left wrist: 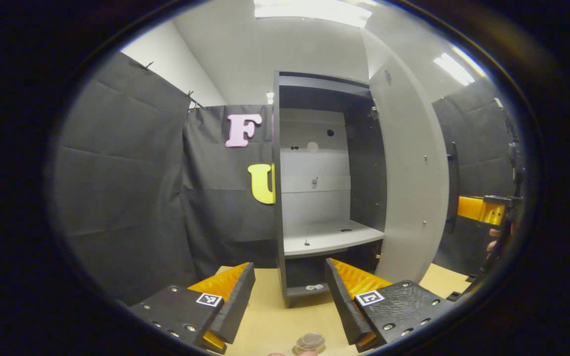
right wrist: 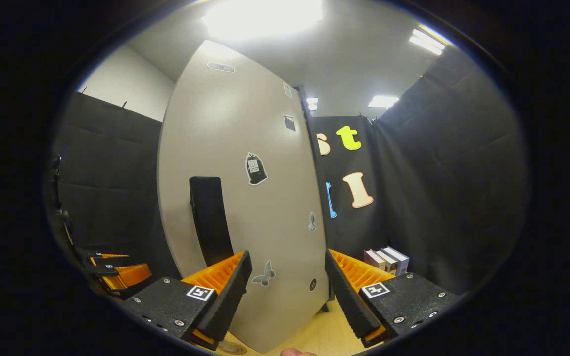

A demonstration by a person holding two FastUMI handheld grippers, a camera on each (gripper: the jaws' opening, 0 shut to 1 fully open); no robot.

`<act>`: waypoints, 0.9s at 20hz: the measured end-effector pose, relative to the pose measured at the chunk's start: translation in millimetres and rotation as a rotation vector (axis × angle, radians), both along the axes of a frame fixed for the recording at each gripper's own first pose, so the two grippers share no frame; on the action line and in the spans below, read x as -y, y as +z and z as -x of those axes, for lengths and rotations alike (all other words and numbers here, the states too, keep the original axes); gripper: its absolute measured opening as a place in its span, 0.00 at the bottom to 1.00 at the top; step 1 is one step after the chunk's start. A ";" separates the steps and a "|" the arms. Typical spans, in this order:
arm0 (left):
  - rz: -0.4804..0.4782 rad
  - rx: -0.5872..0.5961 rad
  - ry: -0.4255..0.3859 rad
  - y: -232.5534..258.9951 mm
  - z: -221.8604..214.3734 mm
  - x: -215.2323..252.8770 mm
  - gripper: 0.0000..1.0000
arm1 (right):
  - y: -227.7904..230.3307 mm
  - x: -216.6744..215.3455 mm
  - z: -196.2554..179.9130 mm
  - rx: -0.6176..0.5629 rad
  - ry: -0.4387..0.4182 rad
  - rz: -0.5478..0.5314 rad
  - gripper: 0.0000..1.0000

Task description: Open the cabinet door with the right hand, grasp the bottle in the cabinet with the left hand and place it on the coaster, then close the cabinet door with the right hand.

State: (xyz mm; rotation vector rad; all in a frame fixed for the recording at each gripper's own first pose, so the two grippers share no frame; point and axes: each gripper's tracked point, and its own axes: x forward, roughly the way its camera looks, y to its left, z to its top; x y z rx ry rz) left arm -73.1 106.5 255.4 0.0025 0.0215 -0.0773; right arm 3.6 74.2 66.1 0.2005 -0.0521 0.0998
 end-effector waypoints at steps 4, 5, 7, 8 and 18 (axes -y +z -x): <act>-0.002 0.006 0.027 3.7 -1.2 -13.0 0.82 | 1.7 -34.9 -21.1 -0.015 0.070 -0.021 0.94; -0.003 0.009 0.033 4.9 -2.7 -15.7 0.82 | 4.2 -38.3 -24.6 -0.011 0.078 -0.017 0.94; 0.002 0.016 0.047 6.1 -7.2 -17.3 0.82 | 6.9 -45.5 -32.0 0.000 0.090 -0.008 0.94; 0.002 0.013 0.054 5.5 -10.0 -16.4 0.82 | 5.2 -44.5 -35.2 -0.002 0.085 0.012 0.94; 0.001 0.052 0.057 24.3 -33.4 27.6 0.88 | -10.2 -18.5 -73.3 -0.060 -0.018 0.083 0.94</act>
